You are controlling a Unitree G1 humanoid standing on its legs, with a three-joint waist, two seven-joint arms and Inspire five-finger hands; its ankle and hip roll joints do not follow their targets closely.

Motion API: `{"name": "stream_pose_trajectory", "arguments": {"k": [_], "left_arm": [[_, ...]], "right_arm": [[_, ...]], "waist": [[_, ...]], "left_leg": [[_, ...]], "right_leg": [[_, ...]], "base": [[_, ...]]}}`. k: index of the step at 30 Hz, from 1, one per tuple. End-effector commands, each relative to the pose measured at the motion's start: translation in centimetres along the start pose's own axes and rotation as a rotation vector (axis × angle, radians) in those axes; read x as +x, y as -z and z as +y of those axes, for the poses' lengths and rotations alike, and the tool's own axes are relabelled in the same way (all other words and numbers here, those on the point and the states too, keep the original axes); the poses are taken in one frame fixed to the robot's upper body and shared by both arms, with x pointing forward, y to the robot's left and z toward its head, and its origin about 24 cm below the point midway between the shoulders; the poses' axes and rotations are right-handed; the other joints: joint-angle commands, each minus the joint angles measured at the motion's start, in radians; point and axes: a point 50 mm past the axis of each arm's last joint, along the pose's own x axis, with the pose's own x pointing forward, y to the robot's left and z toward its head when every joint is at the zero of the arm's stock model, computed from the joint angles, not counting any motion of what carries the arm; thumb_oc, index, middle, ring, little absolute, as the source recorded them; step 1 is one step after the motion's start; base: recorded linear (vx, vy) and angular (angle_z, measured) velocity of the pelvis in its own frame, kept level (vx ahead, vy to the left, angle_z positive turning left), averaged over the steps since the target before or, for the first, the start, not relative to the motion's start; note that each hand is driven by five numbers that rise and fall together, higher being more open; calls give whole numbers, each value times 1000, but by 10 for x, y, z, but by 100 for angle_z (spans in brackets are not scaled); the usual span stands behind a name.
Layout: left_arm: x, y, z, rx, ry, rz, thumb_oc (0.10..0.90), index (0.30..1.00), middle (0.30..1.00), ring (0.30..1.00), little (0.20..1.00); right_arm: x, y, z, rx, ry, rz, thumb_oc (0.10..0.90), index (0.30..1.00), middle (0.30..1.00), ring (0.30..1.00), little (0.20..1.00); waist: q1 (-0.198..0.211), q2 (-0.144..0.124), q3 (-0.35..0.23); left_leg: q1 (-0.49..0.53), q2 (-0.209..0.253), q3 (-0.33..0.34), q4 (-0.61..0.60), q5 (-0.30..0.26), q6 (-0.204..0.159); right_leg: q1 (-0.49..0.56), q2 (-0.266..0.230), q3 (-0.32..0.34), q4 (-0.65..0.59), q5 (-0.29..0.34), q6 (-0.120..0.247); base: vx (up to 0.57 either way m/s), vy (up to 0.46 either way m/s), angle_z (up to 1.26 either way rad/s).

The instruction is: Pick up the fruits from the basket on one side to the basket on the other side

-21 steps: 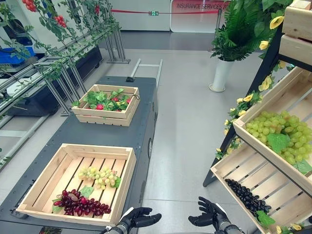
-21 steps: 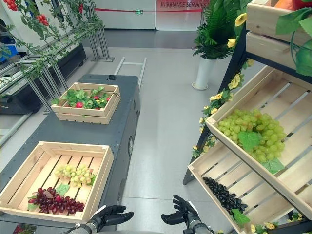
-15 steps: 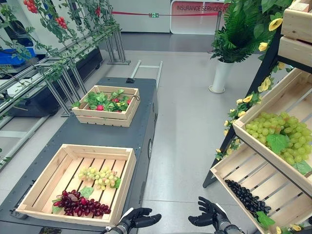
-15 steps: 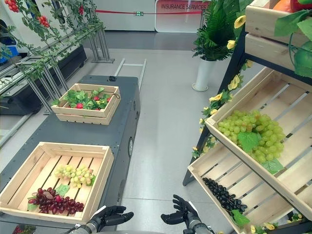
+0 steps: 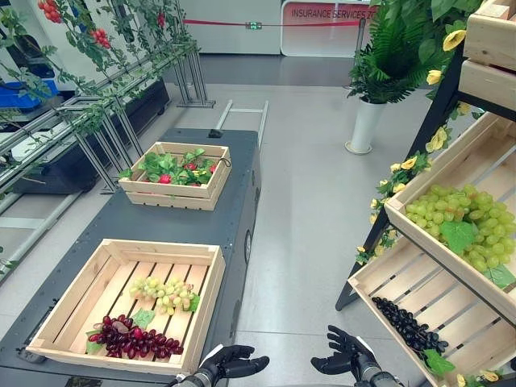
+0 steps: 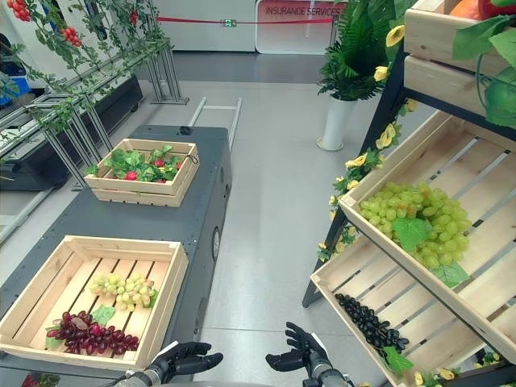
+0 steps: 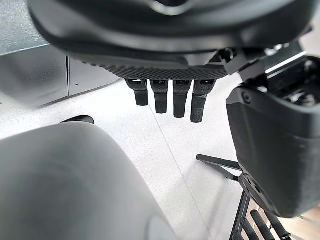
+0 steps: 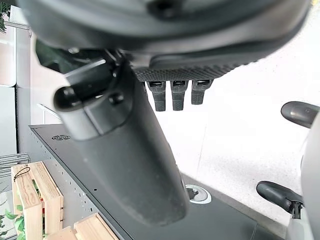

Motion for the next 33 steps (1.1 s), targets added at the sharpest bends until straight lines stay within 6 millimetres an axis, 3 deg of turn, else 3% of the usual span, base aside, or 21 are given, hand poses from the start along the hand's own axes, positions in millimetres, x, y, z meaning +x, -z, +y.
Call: {"name": "stream_pose_trajectory", "arguments": {"k": [1,8,18,22,25,27,28,33], "left_arm": [[20,-63,-2,94,-4,-224,800,900,900,900,900],[19,-78,6,195,-76,-316,800,900,900,900,900],[0,-117,25,414,-334,-669,800,900,900,900,900],[-16,-145,45,486,-488,-846,800,900,900,900,900],[-36,-171,74,505,-623,-960,800,900,900,900,900],[-43,-176,84,507,-671,-986,800,900,900,900,900],[-57,-186,102,544,-766,-1020,800,900,900,900,900],[-76,-195,131,655,-900,-1011,800,900,900,900,900]], "right_arm": [[20,-53,6,-21,-29,-169,800,900,900,900,900],[22,-61,8,-29,-42,-189,800,900,900,900,900],[21,-64,3,-68,-55,-190,800,900,900,900,900],[20,-66,-4,-87,-45,-190,800,900,900,900,900],[19,-68,-11,-71,-18,-202,800,900,900,900,900],[18,-68,-14,-60,-5,-206,800,900,900,900,900],[16,-71,-21,-39,20,-220,800,900,900,900,900],[14,-82,-36,-22,65,-262,800,900,900,900,900]], "waist": [[8,-11,52],[3,0,72],[-2,14,88],[5,19,95],[16,23,101],[19,24,104],[27,28,111],[45,37,133]], "left_leg": [[49,-93,86,10,-142,49],[43,-97,87,10,-136,54],[37,-106,84,10,-130,55],[25,-110,73,10,-124,54],[14,-112,66,10,-118,53],[10,-113,63,10,-115,54],[1,-115,54,10,-110,55],[-25,-116,38,29,-104,54]], "right_leg": [[35,3,15,24,-80,3],[28,-2,15,33,-82,1],[25,-9,13,34,-83,5],[15,-11,12,35,-84,4],[5,-16,8,38,-84,3],[1,-17,7,40,-84,3],[-9,-18,4,46,-86,0],[-37,-27,-9,78,-98,-8]], "base": [[0,0,0],[-15,-6,0],[0,14,0],[-14,45,1],[-16,65,1],[-16,70,2],[-20,99,1],[-22,94,14]]}}
